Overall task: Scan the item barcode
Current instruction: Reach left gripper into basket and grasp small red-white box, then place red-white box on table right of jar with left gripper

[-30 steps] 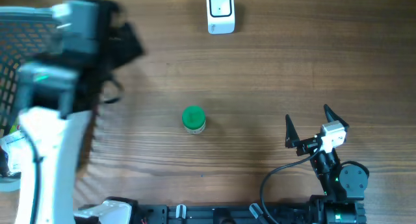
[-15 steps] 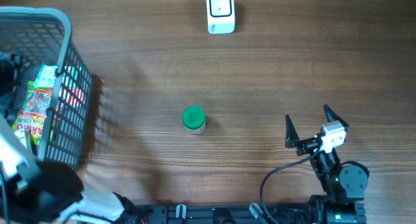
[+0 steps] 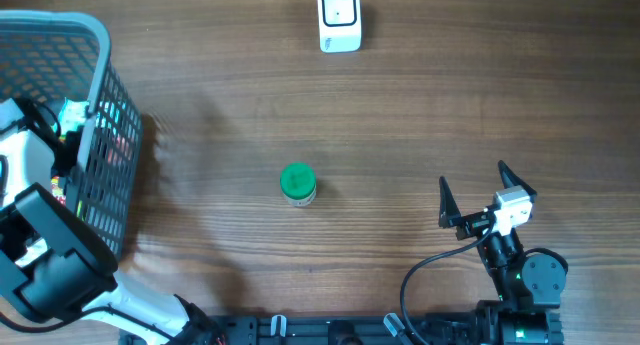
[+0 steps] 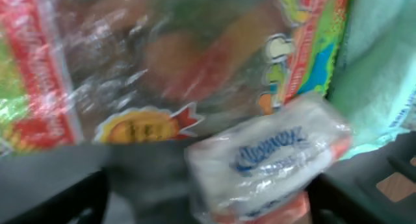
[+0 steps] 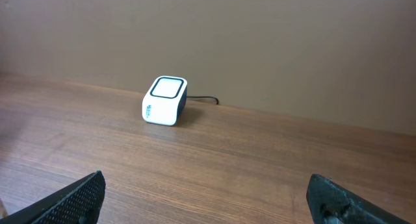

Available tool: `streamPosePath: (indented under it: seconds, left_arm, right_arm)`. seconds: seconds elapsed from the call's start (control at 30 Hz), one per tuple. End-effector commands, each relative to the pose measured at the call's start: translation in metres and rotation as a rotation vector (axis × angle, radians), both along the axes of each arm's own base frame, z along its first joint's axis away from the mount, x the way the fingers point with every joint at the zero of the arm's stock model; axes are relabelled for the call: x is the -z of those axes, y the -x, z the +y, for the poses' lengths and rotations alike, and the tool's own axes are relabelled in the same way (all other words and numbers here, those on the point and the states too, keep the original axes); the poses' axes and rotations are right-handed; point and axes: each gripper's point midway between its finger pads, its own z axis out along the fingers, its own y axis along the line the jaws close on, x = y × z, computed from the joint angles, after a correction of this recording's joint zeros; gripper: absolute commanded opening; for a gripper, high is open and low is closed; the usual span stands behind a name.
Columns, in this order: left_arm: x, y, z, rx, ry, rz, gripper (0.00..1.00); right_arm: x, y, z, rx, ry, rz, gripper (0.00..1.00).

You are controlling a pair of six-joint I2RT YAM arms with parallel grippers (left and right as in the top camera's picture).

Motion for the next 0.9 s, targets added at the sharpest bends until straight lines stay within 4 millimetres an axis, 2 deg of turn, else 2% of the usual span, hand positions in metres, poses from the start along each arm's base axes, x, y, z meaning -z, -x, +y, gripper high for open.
streamPosePath:
  seconds: [0.0,0.03,0.1,0.13,0.2,0.23,0.27,0.3,0.37,0.43,0.47,0.5,0.53,0.57,0.63,0.67,0.7,0.73,0.77,0.87]
  left_arm:
    - [0.0,-0.007,-0.006,0.048,-0.01,-0.026,0.61]
    - [0.0,-0.008,-0.006,0.05,-0.01,-0.032,0.39]
    - [-0.001,-0.01,-0.006,0.051,-0.011,-0.038,0.04]
    - [-0.004,-0.01,-0.007,0.052,-0.005,-0.046,0.04]
    - [-0.028,-0.013,-0.002,0.045,-0.023,-0.092,0.04]
    - [-0.057,-0.015,0.004,0.035,-0.057,-0.135,0.04]
    - [-0.078,-0.017,0.007,0.038,-0.085,-0.168,0.04]
    - [-0.115,-0.019,0.013,0.045,-0.14,-0.229,0.04]
    - [-0.206,-0.014,0.017,0.031,-0.267,-0.383,0.04]
    - [-0.303,0.007,0.003,0.029,-0.43,-0.587,0.04]
    - [-0.332,0.018,-0.009,0.037,-0.486,-0.659,0.04]
    - [-0.36,0.031,-0.027,0.055,-0.533,-0.734,0.04]
    - [-0.375,0.039,-0.044,0.087,-0.551,-0.784,0.04]
    - [-0.391,0.045,-0.073,0.186,-0.555,-0.859,0.04]
    - [-0.412,0.048,-0.147,0.526,-0.511,-1.022,0.04]
    - [-0.42,0.056,-0.204,0.837,-0.466,-1.146,0.04]
    - [-0.42,0.066,-0.25,1.097,-0.417,-1.236,0.04]
    - [-0.415,0.07,-0.269,1.21,-0.387,-1.261,0.04]
    - [-0.399,0.073,-0.301,1.403,-0.339,-1.266,0.04]
    - [-0.355,0.064,-0.349,1.674,-0.192,-1.208,0.04]
  right_arm:
    - [-0.001,0.0,0.0,0.002,-0.014,-0.003,1.0]
    - [-0.001,0.0,0.0,0.002,-0.014,-0.003,1.0]
    - [-0.001,0.0,0.0,0.002,-0.014,-0.003,1.0]
    - [-0.001,0.0,0.0,0.002,-0.014,-0.003,1.0]
    - [-0.001,0.0,0.0,0.002,-0.014,-0.003,1.0]
    - [-0.001,0.0,0.0,0.002,-0.014,-0.003,1.0]
    - [-0.001,0.0,0.0,0.002,-0.014,-0.003,1.0]
    - [-0.001,0.0,0.0,0.002,-0.014,-0.003,1.0]
    - [-0.001,0.0,0.0,0.002,-0.014,-0.003,1.0]
    - [-0.001,0.0,0.0,0.002,-0.014,-0.003,1.0]
    - [-0.001,0.0,0.0,0.002,-0.014,-0.003,1.0]
    - [-0.001,0.0,0.0,0.002,-0.014,-0.003,1.0]
    - [-0.001,0.0,0.0,0.002,-0.014,-0.003,1.0]
    - [-0.001,0.0,0.0,0.002,-0.014,-0.003,1.0]
    - [-0.001,0.0,0.0,0.002,-0.014,-0.003,1.0]
    - [-0.001,0.0,0.0,0.002,-0.014,-0.003,1.0]
    - [-0.001,0.0,0.0,0.002,-0.014,-0.003,1.0]
    - [-0.001,0.0,0.0,0.002,-0.014,-0.003,0.99]
    - [-0.001,0.0,0.0,0.002,-0.014,-0.003,1.0]
    - [-0.001,0.0,0.0,0.002,-0.014,-0.003,1.0]
